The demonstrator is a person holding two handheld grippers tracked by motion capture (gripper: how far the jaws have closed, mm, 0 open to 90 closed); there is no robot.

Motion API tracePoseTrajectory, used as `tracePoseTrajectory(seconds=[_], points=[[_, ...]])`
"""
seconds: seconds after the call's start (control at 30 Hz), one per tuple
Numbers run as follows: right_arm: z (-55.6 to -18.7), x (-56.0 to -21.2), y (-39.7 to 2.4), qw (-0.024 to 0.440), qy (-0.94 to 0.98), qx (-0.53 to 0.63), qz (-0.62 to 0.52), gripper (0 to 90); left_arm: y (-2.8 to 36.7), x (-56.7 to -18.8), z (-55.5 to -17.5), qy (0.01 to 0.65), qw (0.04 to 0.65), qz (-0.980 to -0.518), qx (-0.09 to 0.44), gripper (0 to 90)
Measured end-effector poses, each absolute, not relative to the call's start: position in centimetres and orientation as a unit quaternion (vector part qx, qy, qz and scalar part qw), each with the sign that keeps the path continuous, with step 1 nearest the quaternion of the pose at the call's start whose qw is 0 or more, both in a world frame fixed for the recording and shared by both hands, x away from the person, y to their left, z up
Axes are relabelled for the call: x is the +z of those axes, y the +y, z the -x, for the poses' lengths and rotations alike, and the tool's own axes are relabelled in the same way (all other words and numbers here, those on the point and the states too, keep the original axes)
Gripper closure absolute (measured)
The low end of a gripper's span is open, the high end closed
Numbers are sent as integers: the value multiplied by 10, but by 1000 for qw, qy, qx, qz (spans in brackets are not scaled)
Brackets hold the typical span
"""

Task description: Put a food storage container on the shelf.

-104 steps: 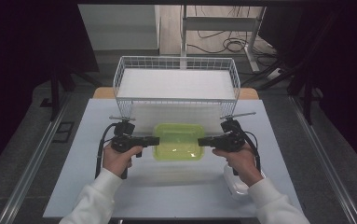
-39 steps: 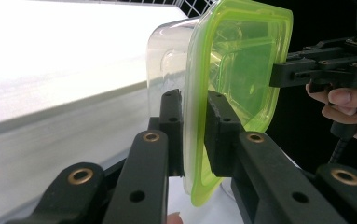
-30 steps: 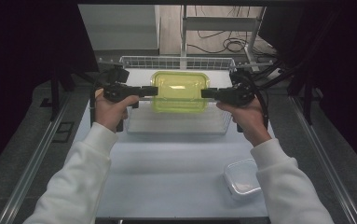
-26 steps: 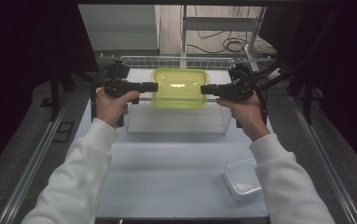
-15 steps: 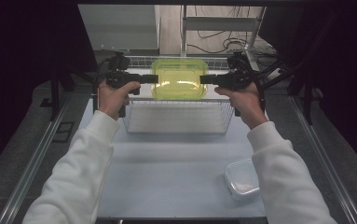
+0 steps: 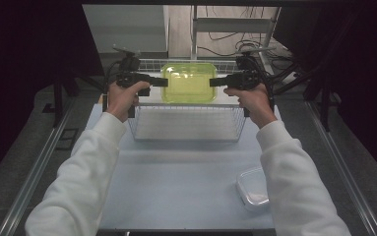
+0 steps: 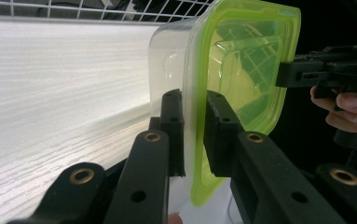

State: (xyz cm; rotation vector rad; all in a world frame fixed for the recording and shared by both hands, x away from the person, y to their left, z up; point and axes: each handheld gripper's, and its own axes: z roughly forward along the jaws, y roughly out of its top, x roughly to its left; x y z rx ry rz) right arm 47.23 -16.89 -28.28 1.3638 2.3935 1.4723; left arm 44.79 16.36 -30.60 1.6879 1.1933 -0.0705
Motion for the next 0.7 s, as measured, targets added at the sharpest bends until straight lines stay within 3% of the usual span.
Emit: tracePoseTrajectory(seconds=[0.7], points=[[-515, -311, -171, -78, 719, 472, -504, 737, 172, -328, -492, 546, 506, -658, -110, 767]])
